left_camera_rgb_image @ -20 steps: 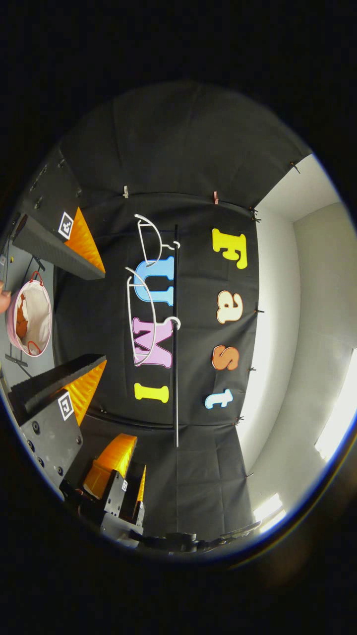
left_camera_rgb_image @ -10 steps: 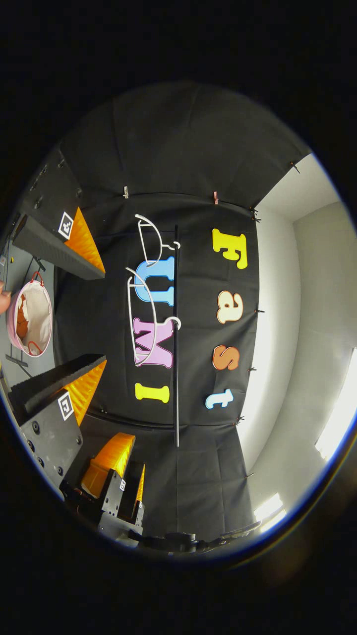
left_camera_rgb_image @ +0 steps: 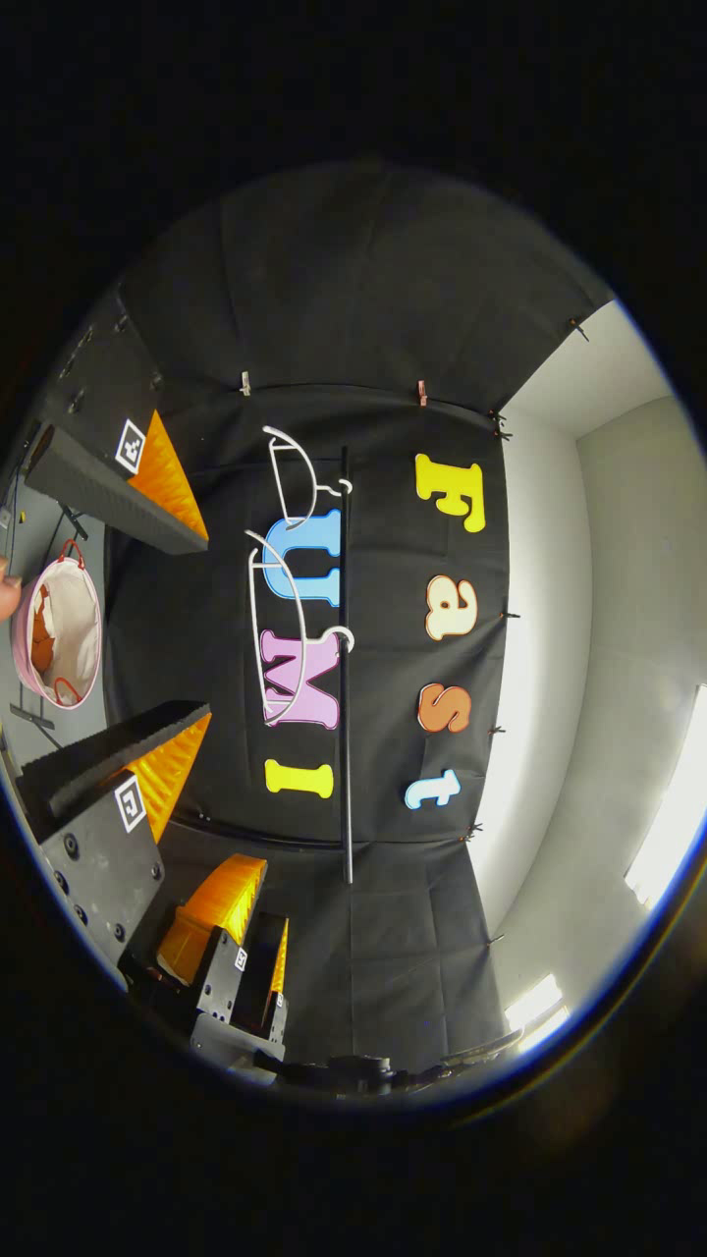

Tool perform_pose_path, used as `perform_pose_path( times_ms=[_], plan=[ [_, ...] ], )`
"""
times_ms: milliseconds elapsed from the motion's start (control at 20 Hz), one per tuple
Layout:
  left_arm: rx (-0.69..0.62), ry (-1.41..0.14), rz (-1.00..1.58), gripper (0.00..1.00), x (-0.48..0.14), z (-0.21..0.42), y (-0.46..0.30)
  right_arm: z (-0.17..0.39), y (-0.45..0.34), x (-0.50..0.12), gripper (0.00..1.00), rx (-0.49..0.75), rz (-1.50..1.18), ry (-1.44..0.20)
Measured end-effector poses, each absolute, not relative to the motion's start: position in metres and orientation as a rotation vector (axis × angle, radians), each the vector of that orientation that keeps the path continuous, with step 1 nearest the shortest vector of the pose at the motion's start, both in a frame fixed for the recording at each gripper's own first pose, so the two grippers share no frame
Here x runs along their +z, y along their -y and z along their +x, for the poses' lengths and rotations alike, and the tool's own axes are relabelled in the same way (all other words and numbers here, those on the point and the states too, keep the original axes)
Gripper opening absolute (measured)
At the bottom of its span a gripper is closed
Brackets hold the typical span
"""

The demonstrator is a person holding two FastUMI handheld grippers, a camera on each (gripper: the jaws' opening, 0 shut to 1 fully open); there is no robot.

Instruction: Grasp the clothes on the hanger with both hands and then place them into the laundry hamper below.

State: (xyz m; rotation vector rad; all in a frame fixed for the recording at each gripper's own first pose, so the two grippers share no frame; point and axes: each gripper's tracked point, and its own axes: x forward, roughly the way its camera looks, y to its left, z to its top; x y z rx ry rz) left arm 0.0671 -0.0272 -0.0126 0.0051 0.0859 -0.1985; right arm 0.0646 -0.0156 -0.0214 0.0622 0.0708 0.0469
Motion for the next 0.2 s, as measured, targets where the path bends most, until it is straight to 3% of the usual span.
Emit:
perform_pose_path(
  times_ms=[200],
  plan=[
    [-0.198,-0.085,0.003,0.95,-0.0117,0.0667,0.0285,0.0638,0.0142,-0.0205,0.98,0.050,0.063,-0.069]
  ],
)
